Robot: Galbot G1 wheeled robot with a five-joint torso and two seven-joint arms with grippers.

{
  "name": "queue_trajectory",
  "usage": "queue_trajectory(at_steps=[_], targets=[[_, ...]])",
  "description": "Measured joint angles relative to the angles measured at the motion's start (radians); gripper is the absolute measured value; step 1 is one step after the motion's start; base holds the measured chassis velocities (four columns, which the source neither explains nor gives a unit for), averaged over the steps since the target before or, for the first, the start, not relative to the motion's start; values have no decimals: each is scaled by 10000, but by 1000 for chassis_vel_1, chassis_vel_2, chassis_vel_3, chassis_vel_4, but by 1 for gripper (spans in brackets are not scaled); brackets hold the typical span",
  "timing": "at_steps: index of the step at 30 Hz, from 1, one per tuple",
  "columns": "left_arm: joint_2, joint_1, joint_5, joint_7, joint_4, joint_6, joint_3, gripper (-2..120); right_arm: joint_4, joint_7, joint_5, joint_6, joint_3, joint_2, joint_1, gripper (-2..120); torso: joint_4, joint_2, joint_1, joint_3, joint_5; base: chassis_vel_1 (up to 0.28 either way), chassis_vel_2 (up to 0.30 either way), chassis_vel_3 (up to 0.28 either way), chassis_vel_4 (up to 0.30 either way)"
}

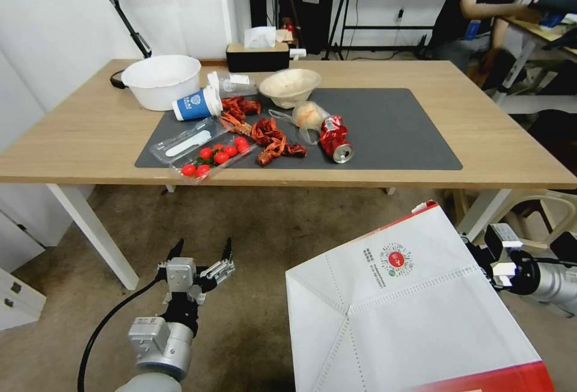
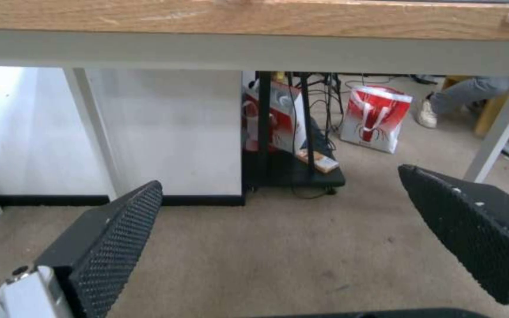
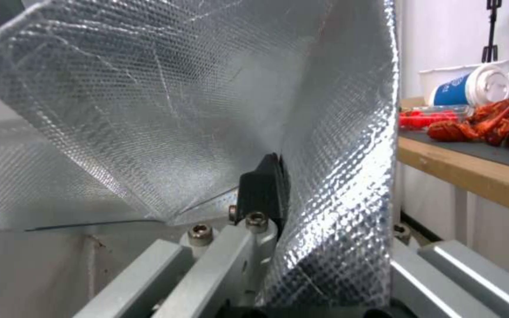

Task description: Pick up the food delivery bag from the floor and place it on the table.

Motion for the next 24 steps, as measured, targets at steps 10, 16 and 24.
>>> queue_trajectory(at_steps=[10,16,24], targets=[[1,0,19,11,5,0,28,100,56,0,1,0,17,-16,-13,0,0,380,153,227,0,0,0,0,0],[10,3,20,17,32,-7,28,100,57,1,2,0,18,-20,-13,0,0,535,210,324,0,0,0,0,0],[8,-30,23,39,52,-12,17,100,68,19,0,0,-10,-22,8,0,0,1105,445,655,0,0,0,0,0]])
